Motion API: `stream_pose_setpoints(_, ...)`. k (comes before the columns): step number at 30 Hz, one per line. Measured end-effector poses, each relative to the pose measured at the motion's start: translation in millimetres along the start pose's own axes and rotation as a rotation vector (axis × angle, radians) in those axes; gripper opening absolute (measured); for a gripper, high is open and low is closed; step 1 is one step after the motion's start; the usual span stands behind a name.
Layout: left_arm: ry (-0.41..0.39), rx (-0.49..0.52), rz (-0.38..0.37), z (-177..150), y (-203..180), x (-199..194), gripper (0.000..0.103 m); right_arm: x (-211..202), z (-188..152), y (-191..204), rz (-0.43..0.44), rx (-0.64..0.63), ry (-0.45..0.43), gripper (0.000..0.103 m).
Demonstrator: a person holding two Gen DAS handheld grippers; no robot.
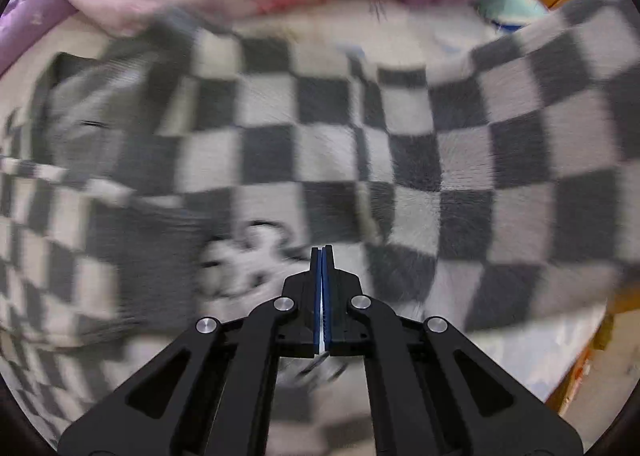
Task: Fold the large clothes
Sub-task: 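Grasp the sleeve cuff with the right tool and lift it across the body, then lay the sleeve over the first sleeve and open the right tool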
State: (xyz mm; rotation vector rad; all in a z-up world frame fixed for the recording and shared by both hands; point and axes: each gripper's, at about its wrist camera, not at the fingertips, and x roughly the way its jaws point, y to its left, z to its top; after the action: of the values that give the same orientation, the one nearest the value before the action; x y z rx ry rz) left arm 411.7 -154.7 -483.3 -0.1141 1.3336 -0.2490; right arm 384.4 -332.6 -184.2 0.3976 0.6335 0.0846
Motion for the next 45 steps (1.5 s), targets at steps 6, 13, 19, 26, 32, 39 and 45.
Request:
stream_pose_setpoints(6, -0.106, -0.010, 0.052, -15, 96, -98, 0.002, 49, -48, 102, 0.070, -0.057, 0.093, 0.010)
stream_pose_setpoints(13, -0.203, -0.134, 0.148, -30, 204, -163, 0.002, 134, -141, 185, 0.141, -0.115, 0.297, 0.010)
stream_pose_setpoints(19, -0.194, -0.292, 0.221, -57, 286, -168, 0.002, 200, -214, 215, 0.202, -0.142, 0.461, 0.014)
stream_pose_setpoints(26, -0.176, -0.369, 0.250, -71, 311, -161, 0.002, 212, -236, 208, 0.265, -0.133, 0.535, 0.090)
stream_pose_setpoints(32, -0.184, -0.295, 0.195, -47, 269, -144, 0.005, 200, -215, 147, 0.057, -0.204, 0.520, 0.093)
stream_pose_setpoints(39, -0.129, -0.204, 0.099, -16, 212, -77, 0.006, 206, -202, 10, -0.320, -0.275, 0.506, 0.092)
stream_pose_setpoints(45, -0.024, -0.191, 0.118, -35, 193, -27, 0.005, 220, -268, -69, -0.252, -0.189, 0.777, 0.040)
